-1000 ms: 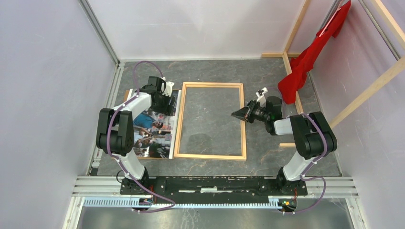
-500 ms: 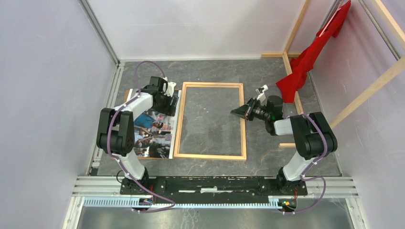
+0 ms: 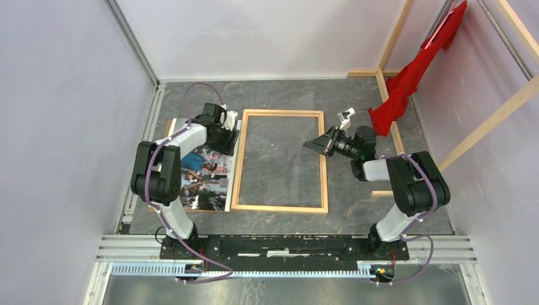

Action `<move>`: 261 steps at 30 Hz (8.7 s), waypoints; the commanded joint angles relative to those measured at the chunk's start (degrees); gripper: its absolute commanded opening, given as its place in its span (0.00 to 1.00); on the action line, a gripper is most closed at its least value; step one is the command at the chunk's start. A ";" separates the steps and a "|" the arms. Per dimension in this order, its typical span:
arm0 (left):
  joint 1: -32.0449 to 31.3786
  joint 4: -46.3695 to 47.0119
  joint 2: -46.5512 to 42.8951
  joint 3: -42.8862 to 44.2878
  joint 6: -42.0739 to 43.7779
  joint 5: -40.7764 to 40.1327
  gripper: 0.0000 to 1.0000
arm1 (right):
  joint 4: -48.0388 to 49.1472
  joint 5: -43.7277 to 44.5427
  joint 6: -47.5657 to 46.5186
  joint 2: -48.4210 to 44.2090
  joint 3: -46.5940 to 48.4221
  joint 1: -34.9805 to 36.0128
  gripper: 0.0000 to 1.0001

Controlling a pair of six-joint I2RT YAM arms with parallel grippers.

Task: Put the photo into the frame
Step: Place the photo frame item in the photo frame.

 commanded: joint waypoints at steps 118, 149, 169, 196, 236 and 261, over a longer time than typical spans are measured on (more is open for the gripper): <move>-1.26 1.80 -1.54 -1.09 -1.50 3.83 0.54 | 1.11 0.24 6.95 3.08 0.36 -2.36 0.00; -1.74 2.61 -0.38 -2.06 -1.06 5.88 0.28 | 12.59 4.54 21.97 -1.07 2.04 4.37 0.00; -1.74 3.16 -0.73 -2.96 -0.83 5.18 0.23 | 6.71 7.29 18.81 -2.92 0.87 5.71 0.00; -1.74 3.18 -0.82 -3.14 -0.86 4.65 0.21 | -5.25 9.13 9.75 -4.03 -1.07 -0.14 0.00; -0.62 2.58 -0.62 -1.77 -1.26 6.41 0.17 | -7.06 13.47 19.23 -12.02 11.61 7.66 0.00; 5.08 1.56 -1.07 0.03 -0.58 7.20 0.17 | -1.48 3.90 12.88 -0.35 5.47 2.59 0.00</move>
